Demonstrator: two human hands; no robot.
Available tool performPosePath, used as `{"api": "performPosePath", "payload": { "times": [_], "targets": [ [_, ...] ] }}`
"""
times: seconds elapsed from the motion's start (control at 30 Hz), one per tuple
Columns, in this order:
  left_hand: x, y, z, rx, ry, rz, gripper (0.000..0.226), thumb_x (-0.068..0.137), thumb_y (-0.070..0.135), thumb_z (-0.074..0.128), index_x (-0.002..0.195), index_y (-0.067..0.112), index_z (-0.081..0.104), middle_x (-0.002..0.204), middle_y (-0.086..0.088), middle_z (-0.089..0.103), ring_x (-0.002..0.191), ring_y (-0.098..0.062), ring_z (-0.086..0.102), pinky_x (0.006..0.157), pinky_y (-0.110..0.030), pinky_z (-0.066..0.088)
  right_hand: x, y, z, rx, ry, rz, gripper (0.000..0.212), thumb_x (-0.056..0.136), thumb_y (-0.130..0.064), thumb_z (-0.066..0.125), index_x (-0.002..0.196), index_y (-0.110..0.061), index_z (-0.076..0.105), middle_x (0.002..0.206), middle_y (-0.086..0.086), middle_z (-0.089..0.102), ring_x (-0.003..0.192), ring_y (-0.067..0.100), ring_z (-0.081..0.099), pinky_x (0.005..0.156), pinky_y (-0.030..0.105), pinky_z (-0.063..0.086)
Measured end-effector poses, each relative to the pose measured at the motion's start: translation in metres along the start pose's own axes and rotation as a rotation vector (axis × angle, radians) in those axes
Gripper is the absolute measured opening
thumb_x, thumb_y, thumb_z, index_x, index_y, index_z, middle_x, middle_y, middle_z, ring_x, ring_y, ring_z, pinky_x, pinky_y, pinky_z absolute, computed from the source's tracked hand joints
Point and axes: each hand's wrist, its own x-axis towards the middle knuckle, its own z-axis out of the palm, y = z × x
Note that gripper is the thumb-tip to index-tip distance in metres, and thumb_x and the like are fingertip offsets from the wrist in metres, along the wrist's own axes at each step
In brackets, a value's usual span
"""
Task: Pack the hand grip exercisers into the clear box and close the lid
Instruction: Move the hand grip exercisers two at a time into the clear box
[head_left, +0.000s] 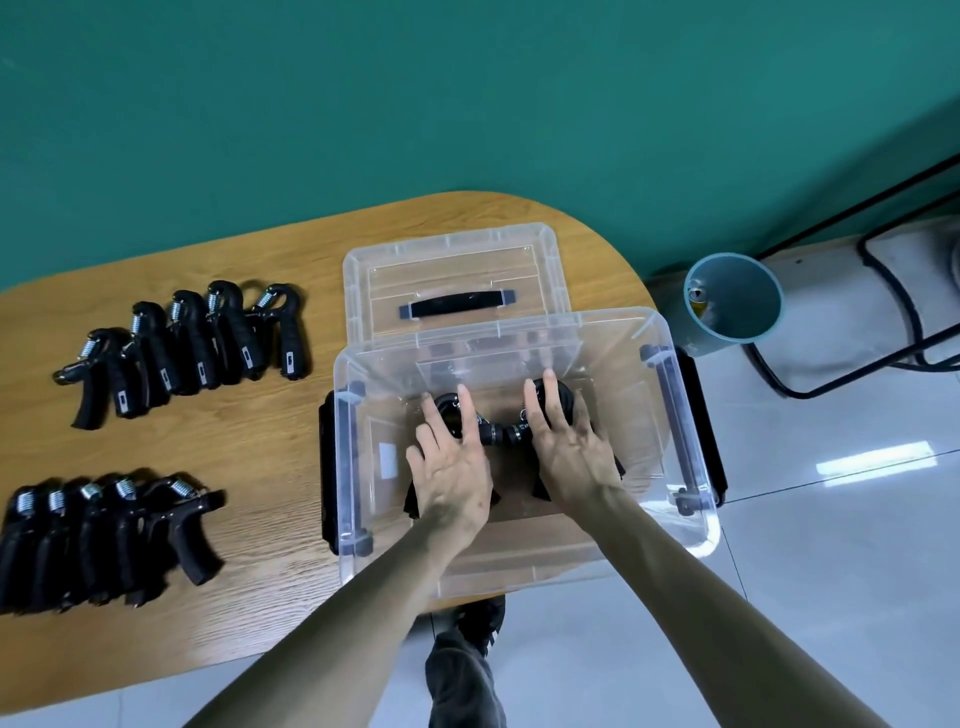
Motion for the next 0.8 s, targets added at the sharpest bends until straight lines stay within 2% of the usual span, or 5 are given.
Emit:
{"api": "performPosePath", "payload": {
  "times": [0.2,0.37,0.6,0.7,0.8],
  "targets": [
    [0.002,-0.001,-0.003,0.014,-0.031,-0.009,0.093,0.096,0.009,0.049,0.157,0.023,-0.020,0.162,-0.031,-0.007,0.121,-0.032,0.036,0.091,-0.040,0.034,0.006,0.000,0.007,0.023,0.007,0.025,0.086,0.097,-0.002,0.042,0.157,-0.019,-0.018,0.165,0.006,-0.023,0.152,0.042,-0.006,0.115,0.052,0.032],
    [0.003,-0.009,-0.028,0.068,-0.101,0.015,0.078,0.103,0.046,0.038,0.159,0.028,-0.012,0.165,-0.026,-0.006,0.127,-0.032,0.036,0.097,-0.041,0.034,0.001,0.004,-0.005,-0.019,0.081,0.016,0.074,0.105,-0.029,0.041,0.158,-0.030,-0.010,0.168,0.005,0.000,0.152,0.041,-0.003,0.117,0.058,0.020],
    [-0.011,-0.039,-0.086,0.028,0.119,0.191,0.056,0.105,0.043,0.032,0.158,0.024,0.024,0.153,-0.016,0.038,0.123,-0.031,0.043,0.099,-0.043,0.038,-0.023,-0.029,-0.055,0.034,0.363,-0.024,0.054,0.101,-0.038,0.039,0.153,-0.021,0.037,0.136,0.018,0.055,0.119,0.039,0.055,0.083,0.050,0.054],
    [-0.012,-0.054,-0.114,-0.040,0.307,0.287,0.049,0.104,0.037,0.036,0.150,0.021,0.040,0.138,-0.009,0.053,0.112,-0.027,0.051,0.093,-0.043,0.044,-0.029,-0.051,-0.085,0.041,0.485,-0.069,0.053,0.103,-0.037,0.033,0.154,-0.024,0.032,0.123,0.015,0.055,0.102,0.034,0.055,0.082,0.047,0.054],
    [-0.009,-0.076,-0.143,-0.077,0.382,0.317,0.048,0.105,0.037,0.032,0.150,0.022,0.037,0.144,-0.006,0.049,0.113,-0.026,0.052,0.092,-0.042,0.044,-0.030,-0.078,-0.114,0.123,0.547,-0.116,0.055,0.103,-0.037,0.037,0.156,-0.029,0.025,0.142,0.013,0.046,0.115,0.035,0.051,0.088,0.047,0.054]
  ]
}}
